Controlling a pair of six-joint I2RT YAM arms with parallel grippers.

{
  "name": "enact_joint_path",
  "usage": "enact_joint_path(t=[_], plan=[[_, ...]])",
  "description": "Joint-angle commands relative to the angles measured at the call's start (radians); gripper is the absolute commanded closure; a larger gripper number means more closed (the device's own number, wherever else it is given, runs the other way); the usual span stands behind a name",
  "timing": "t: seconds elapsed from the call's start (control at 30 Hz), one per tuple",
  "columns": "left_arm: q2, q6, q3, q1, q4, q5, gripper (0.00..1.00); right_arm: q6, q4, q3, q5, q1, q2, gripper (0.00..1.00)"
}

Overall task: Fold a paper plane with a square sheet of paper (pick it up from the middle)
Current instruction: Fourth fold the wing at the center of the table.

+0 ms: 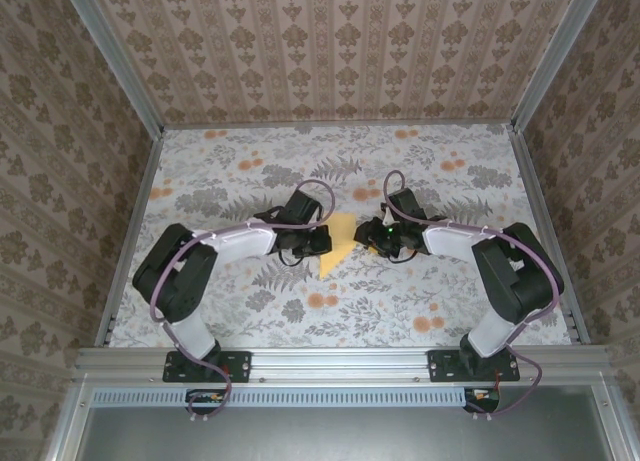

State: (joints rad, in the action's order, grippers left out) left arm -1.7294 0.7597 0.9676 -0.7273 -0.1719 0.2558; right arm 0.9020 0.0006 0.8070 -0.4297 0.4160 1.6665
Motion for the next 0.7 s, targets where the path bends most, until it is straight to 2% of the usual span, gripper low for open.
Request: enact_joint_path(t=[0.0,0.27,0.67], plan=[[-0.034,0.003,0.026,0.009,-0.023,-0.068,0.94,0.043,0.008,0.003,-0.012,0.000,0.030,0.57],[-0.072,0.014,0.019,0.013,-0.059,-0.082,1.00,0.056,-0.002,0.028,-0.015,0.008,0.066,0.57],[-0.069,0.026,-0.003,0.014,-0.052,-0.079,1.00,0.054,-0.005,0.091,-0.030,0.026,0.123,0.62]])
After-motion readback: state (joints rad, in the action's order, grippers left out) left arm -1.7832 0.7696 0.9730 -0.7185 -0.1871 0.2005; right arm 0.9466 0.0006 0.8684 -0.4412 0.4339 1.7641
